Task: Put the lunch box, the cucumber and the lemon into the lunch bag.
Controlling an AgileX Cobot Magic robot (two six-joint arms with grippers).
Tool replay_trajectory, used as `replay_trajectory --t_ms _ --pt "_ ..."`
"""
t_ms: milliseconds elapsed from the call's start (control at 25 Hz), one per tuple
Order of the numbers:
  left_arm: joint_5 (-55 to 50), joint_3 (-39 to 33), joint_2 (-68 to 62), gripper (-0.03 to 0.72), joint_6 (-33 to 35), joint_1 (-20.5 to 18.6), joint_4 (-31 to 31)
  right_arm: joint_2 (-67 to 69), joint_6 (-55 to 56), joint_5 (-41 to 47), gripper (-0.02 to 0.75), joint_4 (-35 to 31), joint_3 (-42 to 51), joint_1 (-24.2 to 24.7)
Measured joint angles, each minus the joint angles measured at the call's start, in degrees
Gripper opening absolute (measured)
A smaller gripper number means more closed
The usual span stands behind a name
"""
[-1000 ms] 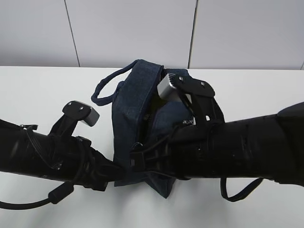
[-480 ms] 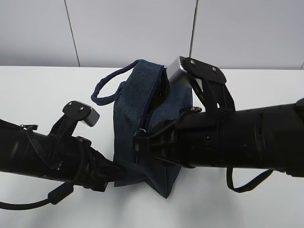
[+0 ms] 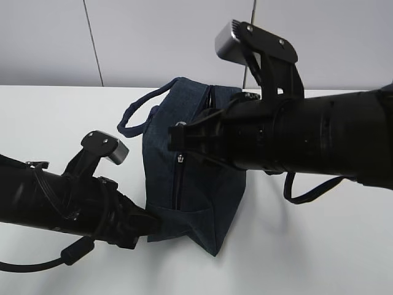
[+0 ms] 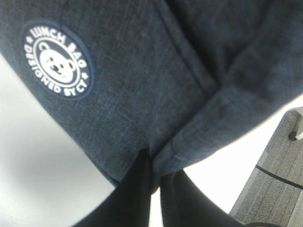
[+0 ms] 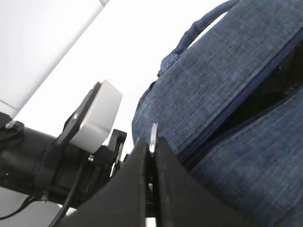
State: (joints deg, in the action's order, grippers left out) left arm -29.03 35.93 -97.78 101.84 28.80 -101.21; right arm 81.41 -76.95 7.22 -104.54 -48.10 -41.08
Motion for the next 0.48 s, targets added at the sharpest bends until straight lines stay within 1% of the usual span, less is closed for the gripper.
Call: replay_trajectory --t_ms 280,480 --pt "0.0 -0.4 0.0 -0.008 -0.7 0.0 0.5 0.0 -2.0 -4.3 0.000 -0.3 -1.6 0.2" --pt "0.0 -1.9 0.0 -0.008 -0.7 0.0 0.5 1.0 -2.6 -4.4 0.000 -0.5 -1.8 1.7"
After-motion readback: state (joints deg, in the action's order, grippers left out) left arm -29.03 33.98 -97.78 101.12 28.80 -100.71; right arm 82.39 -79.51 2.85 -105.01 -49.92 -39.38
